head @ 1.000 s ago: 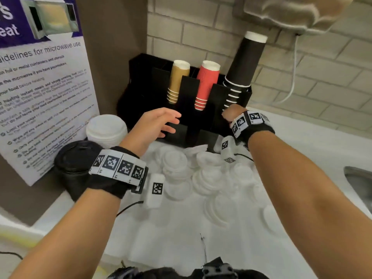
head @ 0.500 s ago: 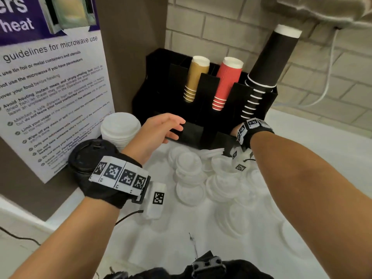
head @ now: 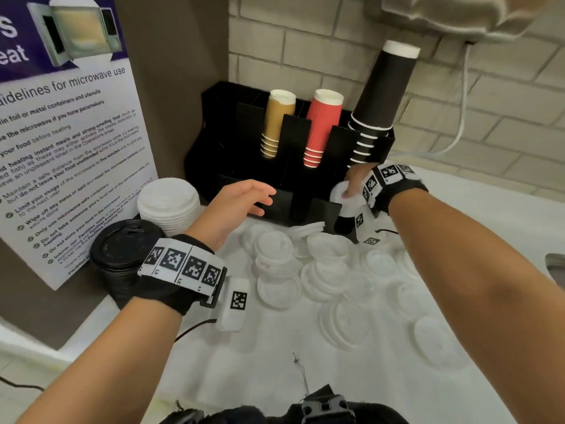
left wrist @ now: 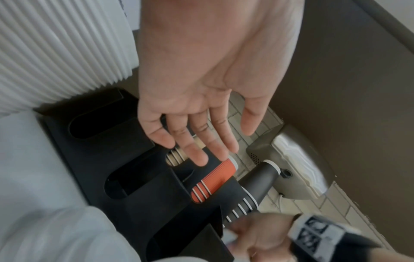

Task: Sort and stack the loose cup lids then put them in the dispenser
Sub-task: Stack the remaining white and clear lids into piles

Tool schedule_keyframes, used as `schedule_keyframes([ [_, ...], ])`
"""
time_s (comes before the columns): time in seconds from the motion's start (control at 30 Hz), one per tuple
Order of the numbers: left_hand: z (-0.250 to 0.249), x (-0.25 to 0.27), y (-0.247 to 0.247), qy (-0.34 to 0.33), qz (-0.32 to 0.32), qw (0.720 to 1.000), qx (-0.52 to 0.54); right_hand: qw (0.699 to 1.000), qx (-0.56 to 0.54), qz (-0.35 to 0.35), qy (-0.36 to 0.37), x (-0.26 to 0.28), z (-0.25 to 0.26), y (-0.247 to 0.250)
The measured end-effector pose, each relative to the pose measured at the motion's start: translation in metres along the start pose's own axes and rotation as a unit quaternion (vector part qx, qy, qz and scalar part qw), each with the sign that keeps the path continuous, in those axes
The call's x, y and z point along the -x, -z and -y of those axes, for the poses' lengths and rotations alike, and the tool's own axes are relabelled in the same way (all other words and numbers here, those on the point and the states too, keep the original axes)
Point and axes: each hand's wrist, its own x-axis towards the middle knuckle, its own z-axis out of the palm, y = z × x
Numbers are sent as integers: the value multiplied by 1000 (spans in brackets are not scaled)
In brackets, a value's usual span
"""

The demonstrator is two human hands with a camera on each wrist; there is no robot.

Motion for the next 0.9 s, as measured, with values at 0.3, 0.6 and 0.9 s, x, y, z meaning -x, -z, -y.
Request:
schedule_keyframes([
  [0.3, -3, 4, -26, 126, 63, 973, 181, 907, -379, -8, 183, 110, 31, 57],
  [0.6, 10, 27, -24, 189, 241, 819, 484, 850, -457, 49, 256, 148, 73, -4],
  [0.9, 14, 39, -28, 205, 130, 863, 444, 830, -492, -14, 262, 168, 94, -42],
])
